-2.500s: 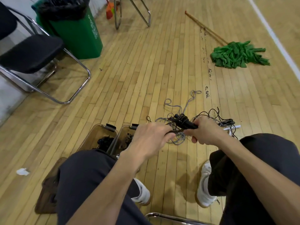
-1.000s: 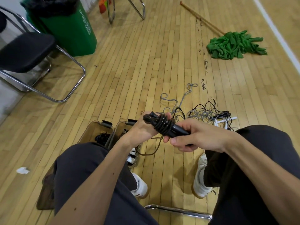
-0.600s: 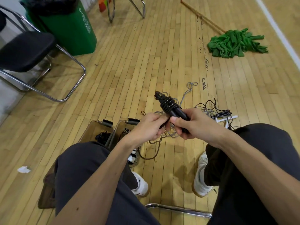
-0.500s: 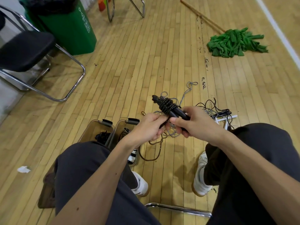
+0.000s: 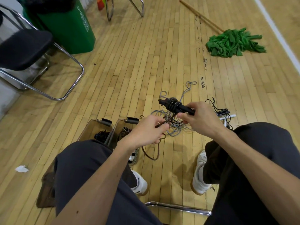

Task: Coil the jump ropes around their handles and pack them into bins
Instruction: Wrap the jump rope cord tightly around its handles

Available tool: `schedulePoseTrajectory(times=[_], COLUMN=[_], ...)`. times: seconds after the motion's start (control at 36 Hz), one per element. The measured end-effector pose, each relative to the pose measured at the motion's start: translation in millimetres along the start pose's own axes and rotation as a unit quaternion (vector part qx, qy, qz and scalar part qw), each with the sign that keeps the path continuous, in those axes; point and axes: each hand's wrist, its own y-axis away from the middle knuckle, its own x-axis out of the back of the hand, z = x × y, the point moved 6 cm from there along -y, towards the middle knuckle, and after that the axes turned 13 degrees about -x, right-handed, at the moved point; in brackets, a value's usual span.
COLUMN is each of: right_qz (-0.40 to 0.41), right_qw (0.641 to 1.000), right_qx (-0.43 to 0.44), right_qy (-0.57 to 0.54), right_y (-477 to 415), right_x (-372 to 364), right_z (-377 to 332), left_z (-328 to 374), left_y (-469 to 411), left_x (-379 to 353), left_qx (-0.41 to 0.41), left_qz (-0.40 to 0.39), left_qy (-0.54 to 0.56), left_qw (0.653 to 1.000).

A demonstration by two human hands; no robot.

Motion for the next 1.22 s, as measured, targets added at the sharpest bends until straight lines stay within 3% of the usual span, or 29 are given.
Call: schedulePoseTrajectory(times=[0.11, 0.28, 0.47, 0.67, 0.86, 1.06, 1.22], right_qz=[0.004, -0.035, -0.263, -0.422, -0.49, -0.548, -0.539], right_qw=[0.997, 0.982, 0.941, 0.885, 0.861, 0.836, 0.831], right_qx=[-0.05, -0.123, -0.158, -0.138, -0.068, 0.014, 0.057], right_qy=[0.067, 0.141, 0.14, 0.138, 0.114, -0.003, -0.128], right_y=[-8, -15, 7, 30, 45, 60, 62], right_x=[-2, -4, -25, -36, -33, -29, -16], right_z=[13, 30, 33, 29, 17, -2, -18], left_z=[10, 20, 28, 18, 16, 10, 5], left_y=[6, 11, 13, 10, 9, 1, -6], left_x=[3, 13, 16, 26, 23, 21, 19], left_qx=[-0.057, -0.1, -0.193, -0.177, -0.133, -0.068, -0.06], left_qz=[0.018, 0.051, 0.069, 0.103, 0.094, 0.094, 0.072], left_qy=[-0.196, -0.297, -0.329, -0.306, -0.254, -0.062, 0.065], left_qw=[0.979, 0.948, 0.922, 0.93, 0.953, 0.991, 0.994])
